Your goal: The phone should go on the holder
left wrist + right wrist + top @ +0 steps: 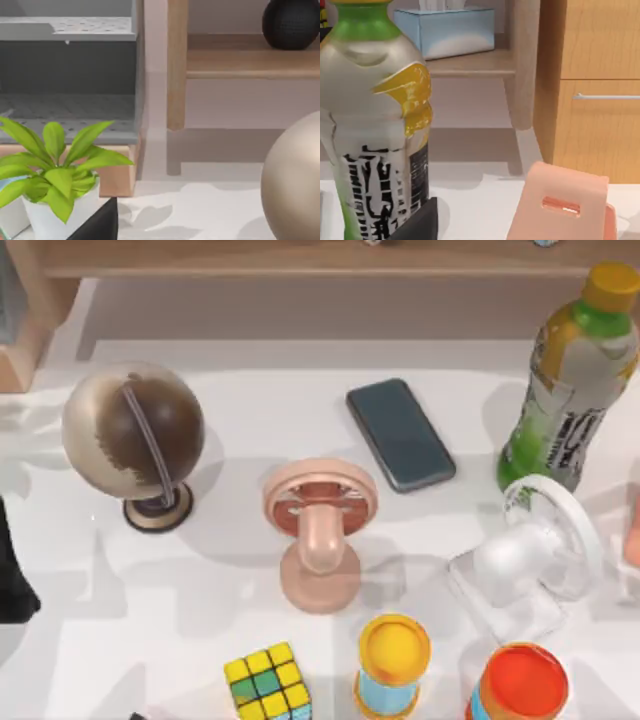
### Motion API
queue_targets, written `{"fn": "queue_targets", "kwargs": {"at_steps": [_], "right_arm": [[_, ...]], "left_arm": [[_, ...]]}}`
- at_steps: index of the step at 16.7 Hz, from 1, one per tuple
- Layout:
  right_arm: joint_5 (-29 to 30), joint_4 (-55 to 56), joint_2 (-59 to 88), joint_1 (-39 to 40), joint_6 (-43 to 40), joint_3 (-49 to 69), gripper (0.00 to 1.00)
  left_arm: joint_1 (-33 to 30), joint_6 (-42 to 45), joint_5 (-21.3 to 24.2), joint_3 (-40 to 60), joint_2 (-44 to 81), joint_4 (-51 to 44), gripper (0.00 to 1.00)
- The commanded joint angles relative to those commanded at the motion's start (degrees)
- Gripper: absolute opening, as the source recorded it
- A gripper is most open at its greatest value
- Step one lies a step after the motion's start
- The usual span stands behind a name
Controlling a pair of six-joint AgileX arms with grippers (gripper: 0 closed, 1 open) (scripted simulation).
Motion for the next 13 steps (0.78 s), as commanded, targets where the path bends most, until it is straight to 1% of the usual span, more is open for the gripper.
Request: {"fn": "queue_targets", "kwargs": {"at_steps": [3, 6, 9, 13], "right_arm": [[0.0, -0.3, 0.5, 0.1, 0.0, 0.5, 1.00], [-0.4, -2.8, 4.9, 1.2, 0.0, 5.6, 1.00], [-0.8, -7.9, 14.2, 3.1, 0.0, 16.2, 1.00], [-1.2, -17.6, 32.3, 6.5, 0.0, 36.8, 1.00]], "left_arm": [[0.0, 0.0, 0.0, 0.0, 0.0, 0.0, 1.00], [0.0, 0.0, 0.0, 0.0, 0.0, 0.0, 1.00], [0.0, 0.0, 0.0, 0.0, 0.0, 0.0, 1.00], [0.0, 0.0, 0.0, 0.0, 0.0, 0.0, 1.00]]}}
